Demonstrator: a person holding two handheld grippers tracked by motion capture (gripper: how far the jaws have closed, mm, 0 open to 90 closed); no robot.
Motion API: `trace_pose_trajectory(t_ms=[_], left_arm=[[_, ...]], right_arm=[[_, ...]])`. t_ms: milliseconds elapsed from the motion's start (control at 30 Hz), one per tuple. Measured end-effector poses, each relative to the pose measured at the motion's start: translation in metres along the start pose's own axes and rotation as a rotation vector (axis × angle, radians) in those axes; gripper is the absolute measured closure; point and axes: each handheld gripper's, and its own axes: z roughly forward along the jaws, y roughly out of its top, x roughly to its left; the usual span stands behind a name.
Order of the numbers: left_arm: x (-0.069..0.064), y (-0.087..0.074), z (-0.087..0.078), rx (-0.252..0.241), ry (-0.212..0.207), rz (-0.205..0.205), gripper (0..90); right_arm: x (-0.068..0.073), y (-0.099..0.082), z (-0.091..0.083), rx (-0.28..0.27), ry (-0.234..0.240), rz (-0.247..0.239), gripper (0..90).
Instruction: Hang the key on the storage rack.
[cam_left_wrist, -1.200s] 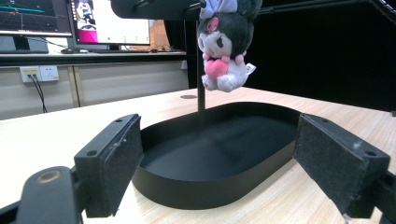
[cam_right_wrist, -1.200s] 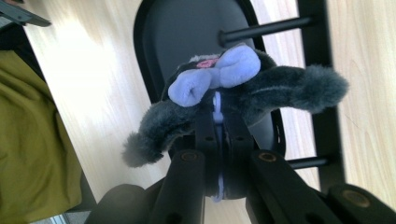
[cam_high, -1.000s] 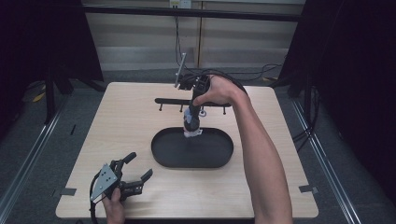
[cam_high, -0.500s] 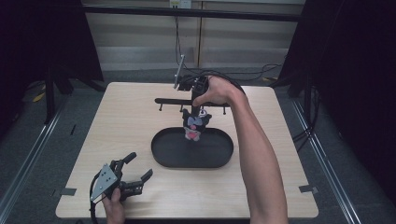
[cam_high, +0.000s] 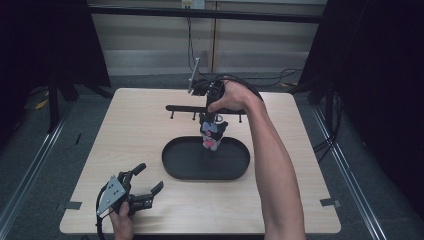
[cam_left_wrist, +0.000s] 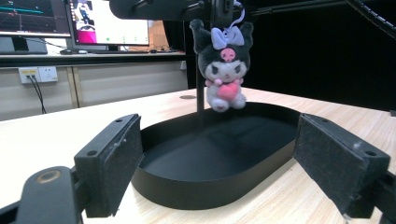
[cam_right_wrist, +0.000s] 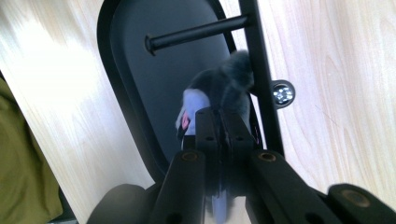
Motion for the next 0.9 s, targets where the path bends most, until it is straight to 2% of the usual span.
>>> trace_pose_trajectory(t_ms=[33, 100, 133, 333, 533, 600, 733, 767, 833, 900], left_arm=[[0.0008, 0.0002, -0.0002, 0.002, 0.003, 0.012, 15.3], [-0.0003, -0.0001, 0.0002, 0.000, -0.004, -0.005, 15.3], [0.0003, 0.0001, -0.0001, 0.001, 0.001, 0.006, 15.3], [0.0001, 0.0000, -0.0001, 0.001, -0.001, 0.003, 15.3], [0.0008, 0.0002, 0.0000, 0.000, -0.002, 0.011, 15.3], [0.0002, 0.0000, -0.0001, 0.002, -0.001, 0.003, 15.3], [0.0000, 0.0000, 0.0000, 0.000, -0.002, -0.001, 15.4], [0.0006, 0.0002, -0.0003, 0.003, 0.006, 0.010, 15.3], [-0.0004, -0.0001, 0.0004, -0.001, -0.008, -0.009, 15.3], [-0.0001, 0.0000, 0.0002, 0.000, -0.003, -0.004, 15.3]], right_arm=[[-0.0002, 0.0003, 0.0006, 0.005, 0.004, 0.001, 87.3], [-0.0002, 0.0012, 0.0021, 0.020, 0.003, -0.003, 87.4], [0.0001, 0.0017, 0.0028, 0.024, 0.006, -0.008, 87.5], [0.0014, 0.0043, 0.0034, 0.026, -0.017, -0.007, 87.1], [0.0010, 0.0039, 0.0030, 0.017, -0.027, -0.012, 87.3], [0.0002, 0.0040, 0.0031, 0.009, -0.032, -0.016, 87.4], [-0.0001, 0.0036, 0.0015, -0.006, -0.034, -0.009, 84.5], [0.0003, 0.0033, 0.0011, -0.011, -0.035, -0.008, 83.9], [0.0013, 0.0030, 0.0002, -0.010, -0.035, -0.008, 83.0], [0.0023, 0.0025, -0.0007, -0.013, -0.041, -0.009, 82.4]])
